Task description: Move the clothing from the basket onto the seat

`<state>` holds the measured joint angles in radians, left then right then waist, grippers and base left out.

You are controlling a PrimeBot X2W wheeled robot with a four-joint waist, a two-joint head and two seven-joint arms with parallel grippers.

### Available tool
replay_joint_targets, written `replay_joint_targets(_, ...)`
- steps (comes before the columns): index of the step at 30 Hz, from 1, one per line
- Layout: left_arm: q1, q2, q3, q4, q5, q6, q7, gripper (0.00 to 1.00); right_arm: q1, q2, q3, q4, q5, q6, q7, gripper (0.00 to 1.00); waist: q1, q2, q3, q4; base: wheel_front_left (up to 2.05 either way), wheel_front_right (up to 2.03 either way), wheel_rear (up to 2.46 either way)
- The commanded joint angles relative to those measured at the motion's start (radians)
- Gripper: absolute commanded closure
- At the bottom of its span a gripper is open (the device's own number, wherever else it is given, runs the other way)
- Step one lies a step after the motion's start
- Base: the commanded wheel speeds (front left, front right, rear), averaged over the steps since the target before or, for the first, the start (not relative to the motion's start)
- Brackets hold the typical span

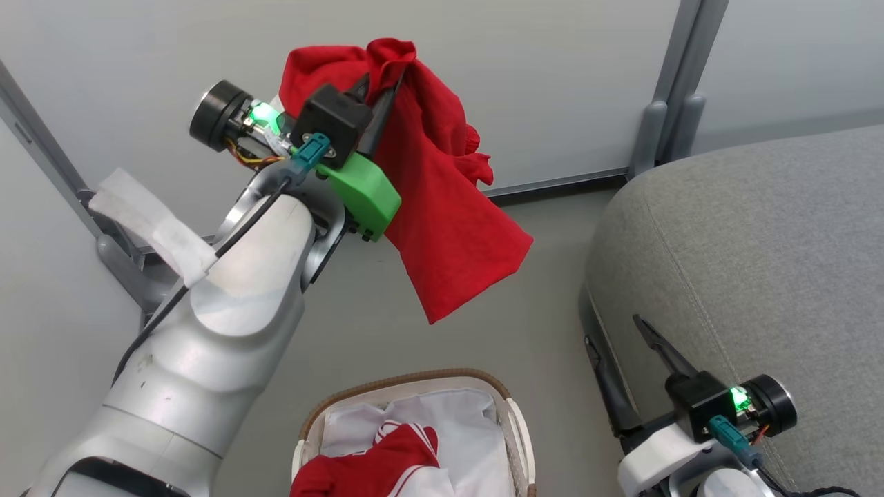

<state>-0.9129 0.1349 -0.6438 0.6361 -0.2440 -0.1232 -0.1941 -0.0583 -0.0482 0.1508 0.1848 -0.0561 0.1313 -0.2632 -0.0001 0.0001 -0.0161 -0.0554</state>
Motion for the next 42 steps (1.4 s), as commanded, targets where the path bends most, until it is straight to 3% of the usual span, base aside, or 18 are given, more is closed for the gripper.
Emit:
replay_joint_targets(1, -0.025, -0.008, -0.007, -0.004, -0.001, -0.002, 0.006, 1.0, -0.007, -0.004, 0.015, 0.005, 0.006, -0.001, -0.002, 0.0, 0.0001, -0.0001, -0.009, 0.012, 0.0, 0.0, 0.0)
replay_joint_targets(9, -0.103, -0.033, -0.043, -0.014, -0.014, -0.006, 0.029, 1.0, -0.072, -0.004, 0.145, 0.052, 0.042, -0.001, -0.002, 0.0, 0.0001, -0.0001, -0.007, 0.036, 0.0, 0.0, 0.0)
replay_joint_targets(19, -0.153, -0.069, -0.097, 0.006, -0.035, -0.006, 0.036, 1.0, -0.193, -0.004, 0.353, 0.097, 0.196, -0.001, -0.002, 0.0, 0.0001, -0.0001, 0.003, 0.062, 0.0, 0.0, 0.0)
replay_joint_targets(31, -0.169, -0.085, -0.197, -0.02, -0.104, 0.001, 0.036, 1.0, -0.305, -0.004, 0.385, 0.156, 0.349, -0.001, -0.002, 0.0, 0.0001, -0.0001, 0.009, 0.1, 0.0, 0.0, 0.0)
replay_joint_targets(42, -0.19, -0.084, -0.297, -0.091, -0.211, 0.046, 0.037, 1.0, -0.385, -0.004, 0.265, 0.235, 0.503, -0.001, -0.002, 0.0, 0.0001, -0.0001, 0.013, 0.129, 0.0, 0.0, 0.0)
